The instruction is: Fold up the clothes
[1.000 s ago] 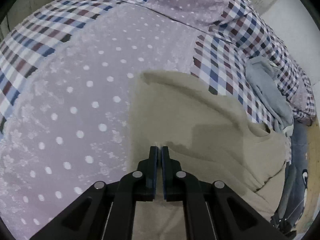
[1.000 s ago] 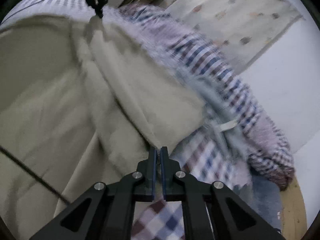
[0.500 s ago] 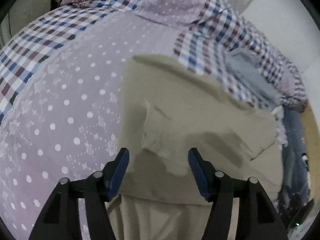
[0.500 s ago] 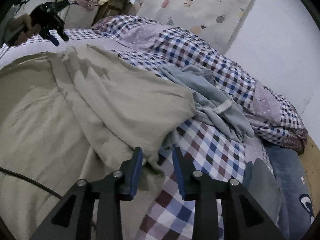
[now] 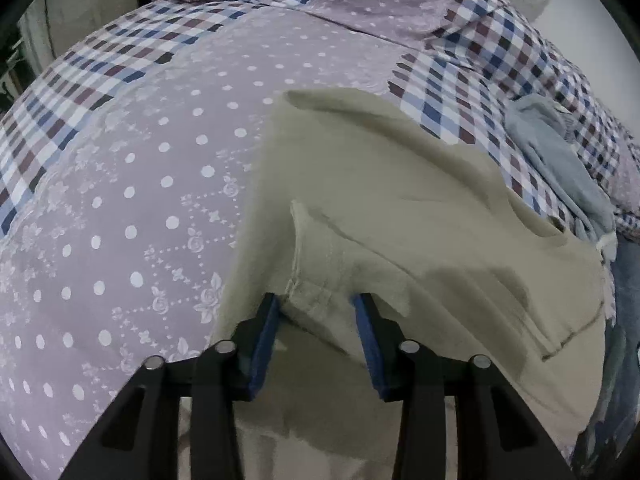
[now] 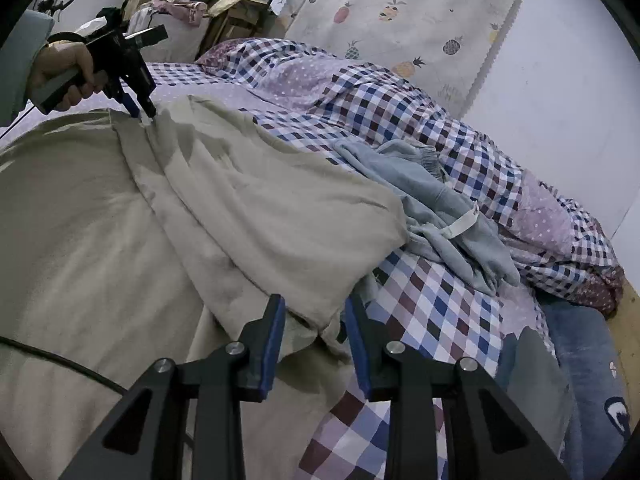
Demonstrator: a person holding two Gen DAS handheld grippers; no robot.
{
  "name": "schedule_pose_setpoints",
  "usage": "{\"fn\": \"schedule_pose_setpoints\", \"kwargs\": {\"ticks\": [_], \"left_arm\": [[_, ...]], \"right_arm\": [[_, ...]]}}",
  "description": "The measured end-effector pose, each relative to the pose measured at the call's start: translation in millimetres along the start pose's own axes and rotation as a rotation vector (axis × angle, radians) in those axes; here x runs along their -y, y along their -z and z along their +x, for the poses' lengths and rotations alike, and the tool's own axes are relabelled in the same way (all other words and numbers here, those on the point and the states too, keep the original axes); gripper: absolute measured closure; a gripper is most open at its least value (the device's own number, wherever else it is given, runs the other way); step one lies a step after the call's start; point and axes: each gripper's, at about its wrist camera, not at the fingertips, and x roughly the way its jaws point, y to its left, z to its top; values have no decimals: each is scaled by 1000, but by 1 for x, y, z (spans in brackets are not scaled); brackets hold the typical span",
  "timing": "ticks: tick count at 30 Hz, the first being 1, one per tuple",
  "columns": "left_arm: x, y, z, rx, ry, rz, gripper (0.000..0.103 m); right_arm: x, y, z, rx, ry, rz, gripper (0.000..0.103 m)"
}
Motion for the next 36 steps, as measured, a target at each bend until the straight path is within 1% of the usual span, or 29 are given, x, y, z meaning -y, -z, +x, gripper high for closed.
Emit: {"fn": "schedule_pose_setpoints", "kwargs": {"ticks": [1, 4, 9, 12, 14, 15, 17, 18, 19, 20, 26, 29, 31, 34, 35, 36], "left_arm": [[-1, 0, -1, 8, 5, -22, 98], [-6, 4, -13, 44, 51, -78, 98], [-19, 9, -47, 78, 118, -103, 99], [-32, 10, -67, 105, 148, -134, 99], [-40, 10, -75, 109, 158, -152, 99], [-43, 11, -77, 109, 157, -156, 99], [-49, 13, -78, 105, 149, -163, 99], [-51, 14, -77, 99, 146, -169, 99], [-53, 16, -73, 91, 140, -173, 99], [-55, 19, -70, 83, 133, -176, 99], [-66, 34, -49, 23, 88, -173, 99], [-69, 44, -43, 3, 72, -166, 98], [-69, 49, -47, 8, 67, -157, 98], [-67, 57, -55, 21, 55, -142, 97], [-65, 60, -62, 40, 41, -131, 97], [-63, 63, -68, 58, 28, -120, 97]], "right_arm": [[0, 0, 0, 0, -2, 0, 70], [-1, 0, 2, 1, -8, 0, 70], [2, 0, 8, -2, -25, 27, 70], [5, 3, 14, -16, -32, 44, 72], [8, 5, 15, -24, -32, 59, 73], [9, 5, 15, -23, -35, 66, 75], [11, 5, 15, -30, -40, 70, 85], [11, 5, 15, -31, -41, 69, 96], [11, 5, 14, -31, -43, 69, 100], [11, 5, 13, -31, -43, 68, 102], [18, 1, -8, -31, -29, 20, 103], [25, 3, -15, -50, -53, 27, 103], [30, 6, -16, -58, -60, 50, 103], [41, 9, -16, -60, -57, 120, 101], [45, 9, -15, -64, -56, 149, 100], [48, 10, -15, -64, -56, 175, 94]]}}
